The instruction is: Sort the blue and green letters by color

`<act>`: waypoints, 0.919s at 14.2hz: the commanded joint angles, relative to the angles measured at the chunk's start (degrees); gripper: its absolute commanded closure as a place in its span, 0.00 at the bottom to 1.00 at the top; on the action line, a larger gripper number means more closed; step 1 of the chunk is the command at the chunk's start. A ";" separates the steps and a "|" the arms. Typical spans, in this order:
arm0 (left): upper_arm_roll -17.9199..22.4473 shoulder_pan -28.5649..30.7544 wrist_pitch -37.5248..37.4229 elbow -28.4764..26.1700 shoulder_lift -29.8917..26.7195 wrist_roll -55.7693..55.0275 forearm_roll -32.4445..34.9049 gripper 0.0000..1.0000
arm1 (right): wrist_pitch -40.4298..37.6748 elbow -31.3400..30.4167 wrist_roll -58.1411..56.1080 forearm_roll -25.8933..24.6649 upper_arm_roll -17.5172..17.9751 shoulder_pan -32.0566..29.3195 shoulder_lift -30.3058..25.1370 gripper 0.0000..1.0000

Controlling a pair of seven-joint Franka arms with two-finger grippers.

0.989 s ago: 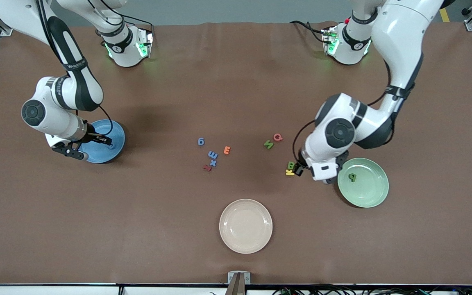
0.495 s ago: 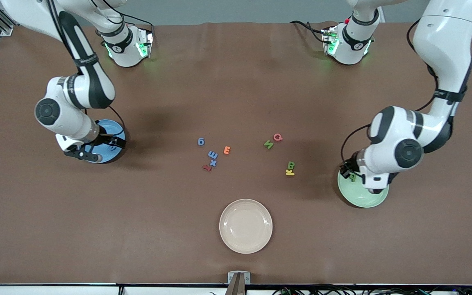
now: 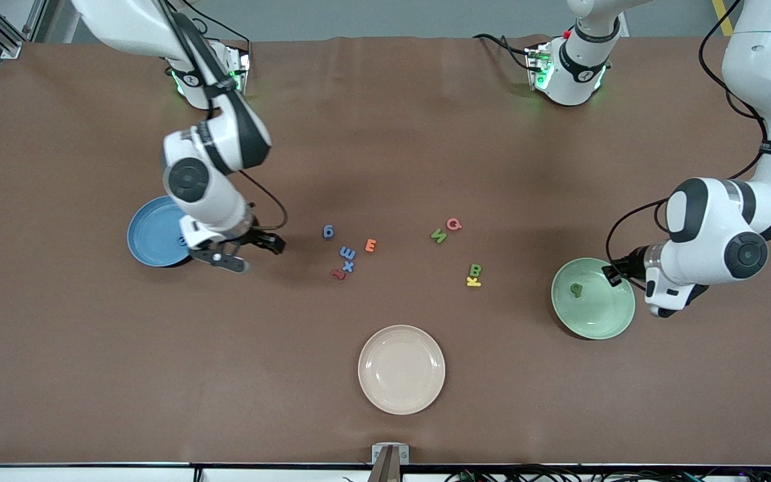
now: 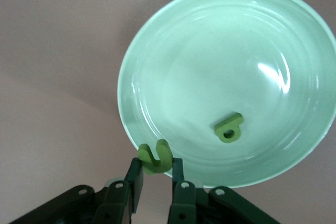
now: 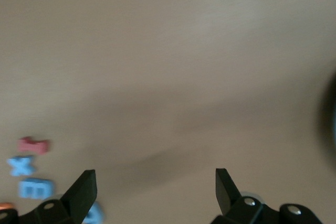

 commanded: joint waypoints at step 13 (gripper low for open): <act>-1.04 -9.26 -3.30 2.71 0.00 -9.78 0.14 0.00 | -1.19 23.94 14.80 6.03 -0.71 12.48 20.85 0.29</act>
